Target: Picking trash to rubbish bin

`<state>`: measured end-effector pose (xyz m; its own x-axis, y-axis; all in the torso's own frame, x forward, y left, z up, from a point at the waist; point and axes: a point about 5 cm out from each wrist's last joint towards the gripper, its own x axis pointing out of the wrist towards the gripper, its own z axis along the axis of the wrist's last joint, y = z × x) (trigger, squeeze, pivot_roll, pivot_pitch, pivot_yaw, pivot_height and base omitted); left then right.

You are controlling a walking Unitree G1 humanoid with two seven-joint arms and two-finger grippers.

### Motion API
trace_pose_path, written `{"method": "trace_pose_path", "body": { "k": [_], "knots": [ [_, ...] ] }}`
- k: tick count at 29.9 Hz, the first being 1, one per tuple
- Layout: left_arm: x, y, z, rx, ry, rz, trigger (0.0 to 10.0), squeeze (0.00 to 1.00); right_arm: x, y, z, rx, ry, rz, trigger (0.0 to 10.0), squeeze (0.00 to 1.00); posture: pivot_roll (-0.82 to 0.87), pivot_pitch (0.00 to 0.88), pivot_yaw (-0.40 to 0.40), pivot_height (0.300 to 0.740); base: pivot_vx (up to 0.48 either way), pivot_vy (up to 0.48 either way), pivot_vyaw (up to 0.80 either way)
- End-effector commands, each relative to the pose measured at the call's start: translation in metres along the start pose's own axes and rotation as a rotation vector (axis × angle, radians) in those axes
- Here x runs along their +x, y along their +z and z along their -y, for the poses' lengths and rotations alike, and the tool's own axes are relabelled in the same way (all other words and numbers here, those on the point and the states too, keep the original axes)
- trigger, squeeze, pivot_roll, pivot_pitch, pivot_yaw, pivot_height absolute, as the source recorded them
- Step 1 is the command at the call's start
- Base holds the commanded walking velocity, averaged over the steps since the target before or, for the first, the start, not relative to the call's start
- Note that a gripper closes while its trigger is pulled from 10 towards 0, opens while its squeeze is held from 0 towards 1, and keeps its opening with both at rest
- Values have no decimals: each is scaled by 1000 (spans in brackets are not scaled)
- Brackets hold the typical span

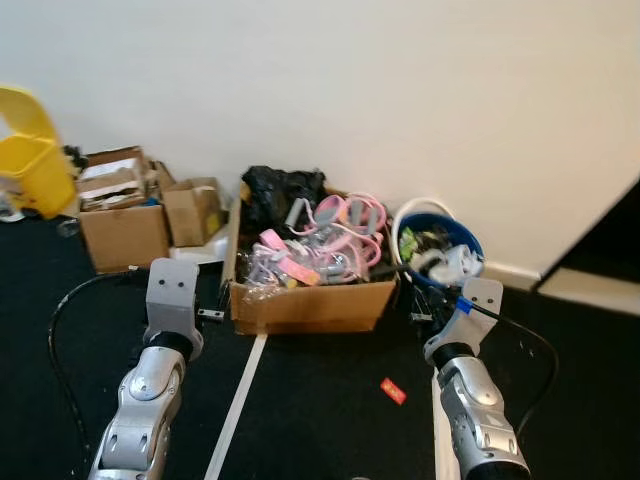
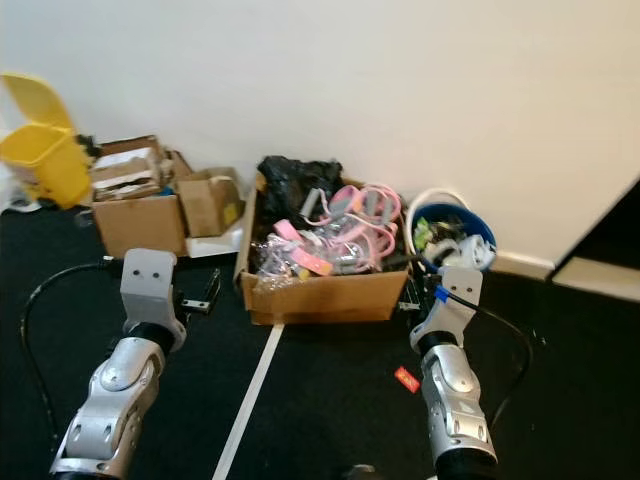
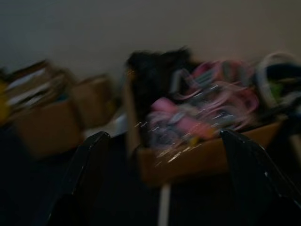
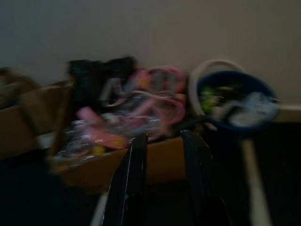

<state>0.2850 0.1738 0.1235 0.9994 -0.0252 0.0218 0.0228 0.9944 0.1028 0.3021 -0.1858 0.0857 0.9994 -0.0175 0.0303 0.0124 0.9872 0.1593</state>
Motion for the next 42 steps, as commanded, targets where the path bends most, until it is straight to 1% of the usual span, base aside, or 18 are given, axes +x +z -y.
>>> {"method": "trace_pose_path", "body": {
  "k": [1,4,9,11,14,20,25,30,35,39,42],
  "knots": [
    [-2,-5,2,0,-2,-15,10000,0,-1,-3,2,1,-11,-15,10000,0,54,136,-5,740,0,0,-800],
    [-1,-5,2,-12,18,-20,10000,0,-2,-3,1,-2,-7,-16,10000,0,54,136,-5,740,0,0,-800],
    [0,-6,1,-9,37,-22,10000,0,-2,-4,2,-5,-9,-25,10000,0,55,140,-6,740,0,0,-800],
    [-1,-8,2,-24,28,-40,10000,0,-3,-4,1,-6,-7,-27,10000,0,54,137,-6,740,0,0,-800],
    [0,-8,3,-22,21,-47,10000,0,-3,-5,1,-5,-7,-31,10000,0,54,137,-6,740,0,0,-800],
    [0,-8,3,-10,24,-42,10000,0,-4,-6,-1,-8,-4,-39,10000,0,51,140,-7,740,0,0,-800],
    [1,-8,5,-3,3,-38,10000,0,-4,-7,1,-13,-7,-43,10000,0,50,138,-5,740,0,0,-800],
    [0,-7,8,-18,-15,-27,10000,0,-7,-8,4,-25,-9,-52,10000,0,49,145,-7,740,0,0,-800],
    [0,-8,10,-6,-27,-30,10000,0,-7,-8,4,-25,-13,-53,10000,0,46,139,-8,740,0,0,-800],
    [1,-7,11,-11,-26,-25,10000,0,-6,-8,4,-27,-12,-54,10000,0,46,141,-8,740,0,0,-800],
    [1,-9,13,-42,-47,-47,10000,0,-6,-8,4,-27,-12,-54,10000,0,42,134,-10,740,0,0,-800]
  ]
}}
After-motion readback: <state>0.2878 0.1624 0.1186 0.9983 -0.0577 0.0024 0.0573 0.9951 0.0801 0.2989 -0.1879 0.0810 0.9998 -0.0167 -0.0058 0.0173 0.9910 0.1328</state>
